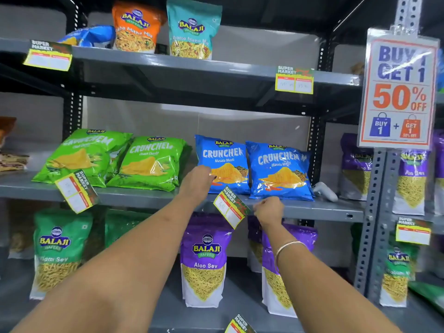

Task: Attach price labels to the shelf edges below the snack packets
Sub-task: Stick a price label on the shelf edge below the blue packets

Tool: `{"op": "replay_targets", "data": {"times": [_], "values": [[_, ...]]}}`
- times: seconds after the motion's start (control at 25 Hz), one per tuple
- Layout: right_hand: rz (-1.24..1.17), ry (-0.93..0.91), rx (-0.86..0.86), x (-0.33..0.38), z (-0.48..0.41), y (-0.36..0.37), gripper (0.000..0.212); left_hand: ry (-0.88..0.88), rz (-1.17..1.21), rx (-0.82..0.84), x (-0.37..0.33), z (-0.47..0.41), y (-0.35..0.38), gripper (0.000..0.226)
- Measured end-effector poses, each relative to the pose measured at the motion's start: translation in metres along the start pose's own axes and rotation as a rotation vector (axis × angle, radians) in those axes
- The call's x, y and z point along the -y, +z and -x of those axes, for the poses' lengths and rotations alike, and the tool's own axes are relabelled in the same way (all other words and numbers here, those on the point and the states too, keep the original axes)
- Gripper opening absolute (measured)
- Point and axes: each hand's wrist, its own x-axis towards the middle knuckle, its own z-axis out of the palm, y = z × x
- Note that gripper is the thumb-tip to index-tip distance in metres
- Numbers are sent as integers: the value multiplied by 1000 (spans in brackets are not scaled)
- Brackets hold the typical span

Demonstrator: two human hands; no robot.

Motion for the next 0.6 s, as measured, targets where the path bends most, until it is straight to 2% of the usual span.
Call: {"op": "replay_targets", "data": {"times": [0.08,0.16,0.24,0.36,0.48,0.6], "values": [[-101,107,-33,-10,-4,11,7,-47,87,30,-3,-4,10,27],[-154,185,-41,-13,-2,17,14,-61,147,52,-4,-7,19,26],[-207,211,-59,-9,2,20,15,-36,184,76,-3,-8,25,28],[-274,256,-83,-7,3,24,28,-6,214,82,0,-9,31,23],[-316,260,-70,-5,9,25,21,-15,227,76,-1,-10,33,16],[-319,235,-72,-7,7,24,15,-46,221,74,-2,-13,35,30]]}}
